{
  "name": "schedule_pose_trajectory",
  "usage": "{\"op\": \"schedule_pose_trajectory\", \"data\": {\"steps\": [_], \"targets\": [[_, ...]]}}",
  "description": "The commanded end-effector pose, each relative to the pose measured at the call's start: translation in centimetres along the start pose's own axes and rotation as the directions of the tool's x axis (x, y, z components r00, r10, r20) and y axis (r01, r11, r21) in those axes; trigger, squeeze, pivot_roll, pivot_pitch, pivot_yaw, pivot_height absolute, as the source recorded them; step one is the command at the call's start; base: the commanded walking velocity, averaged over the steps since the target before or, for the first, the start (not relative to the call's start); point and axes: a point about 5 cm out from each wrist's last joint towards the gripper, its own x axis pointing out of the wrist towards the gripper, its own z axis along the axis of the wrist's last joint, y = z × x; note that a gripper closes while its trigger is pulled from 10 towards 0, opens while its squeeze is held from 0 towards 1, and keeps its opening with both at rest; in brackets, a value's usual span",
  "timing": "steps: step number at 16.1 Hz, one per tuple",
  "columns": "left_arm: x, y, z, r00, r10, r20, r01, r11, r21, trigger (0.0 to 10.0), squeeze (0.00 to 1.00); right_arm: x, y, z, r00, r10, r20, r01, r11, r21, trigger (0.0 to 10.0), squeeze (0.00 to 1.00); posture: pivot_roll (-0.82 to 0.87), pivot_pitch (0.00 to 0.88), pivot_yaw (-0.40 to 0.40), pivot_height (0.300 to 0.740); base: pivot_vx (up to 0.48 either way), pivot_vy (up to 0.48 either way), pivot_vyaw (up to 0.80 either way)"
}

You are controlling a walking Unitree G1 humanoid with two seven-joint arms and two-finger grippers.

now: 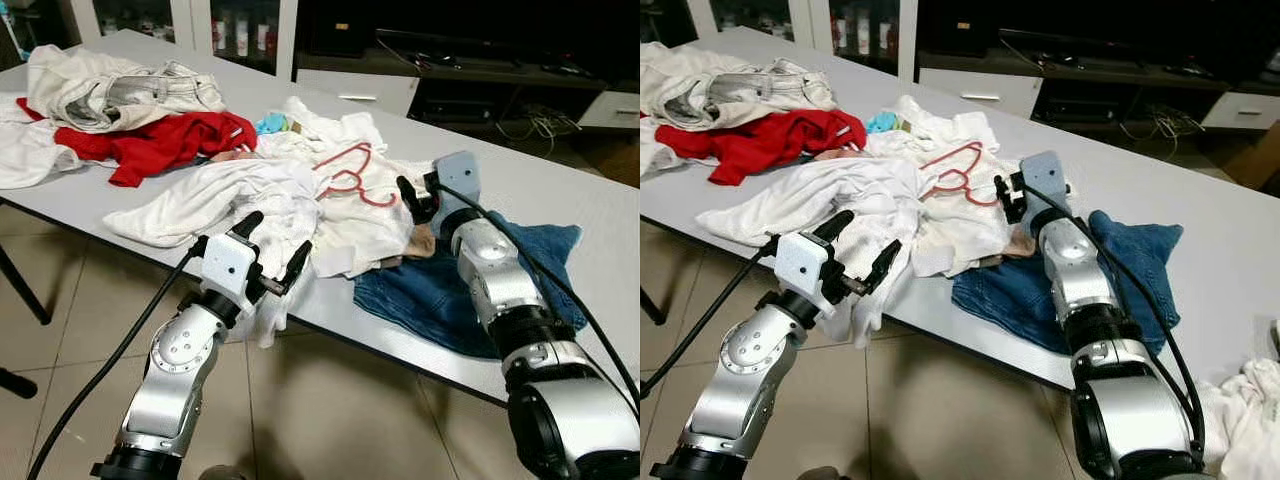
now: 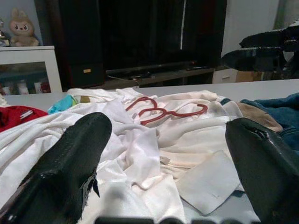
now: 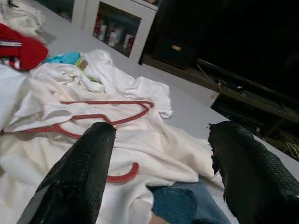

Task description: Hang hanger

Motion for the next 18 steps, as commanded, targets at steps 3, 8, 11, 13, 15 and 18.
{"op": "schedule_pose_trajectory", "data": {"steps": [3,8,11,13,15,18], "targets": [[0.5,-0.7,0.6,1.000,-0.020,0.018,0.020,1.000,0.001,10.0,0.00,0.6,-0.9,0.8,0.999,-0.046,-0.008,0.047,0.999,0.027,10.0,0.00,0.16,0.000,-0.150,0.740,0.000,0.000,0.00],[0.1,-1.9,0.3,0.998,-0.069,0.001,0.069,0.997,-0.027,10.0,0.00,1.7,-0.4,2.0,0.999,-0.049,-0.010,0.049,0.999,0.013,10.0,0.00,0.11,0.000,-0.116,0.740,0.000,0.000,0.00],[0.3,-1.6,0.8,0.997,-0.080,0.005,0.080,0.997,-0.015,10.0,0.00,2.1,-0.5,2.2,0.999,-0.021,-0.045,0.020,1.000,-0.020,10.0,0.00,0.11,0.000,-0.106,0.740,0.000,0.000,0.00],[0.0,-1.8,0.9,0.997,-0.083,0.000,0.083,0.996,-0.016,10.0,0.00,2.3,-0.1,1.8,0.994,0.019,-0.107,-0.025,0.998,-0.052,10.0,0.00,0.12,0.000,-0.111,0.740,0.000,0.000,0.00],[-0.3,-2.2,0.8,0.996,-0.088,-0.006,0.088,0.996,-0.020,10.0,0.00,2.3,0.1,1.3,0.989,0.027,-0.148,-0.036,0.998,-0.058,10.0,0.00,0.13,0.000,-0.121,0.740,0.000,0.000,0.00],[-0.4,-2.3,0.8,0.997,-0.080,-0.011,0.080,0.996,-0.025,10.0,0.00,2.5,1.4,0.9,0.982,0.036,-0.187,-0.047,0.997,-0.056,10.0,0.00,0.14,0.000,-0.128,0.740,0.000,0.000,0.00]]}}
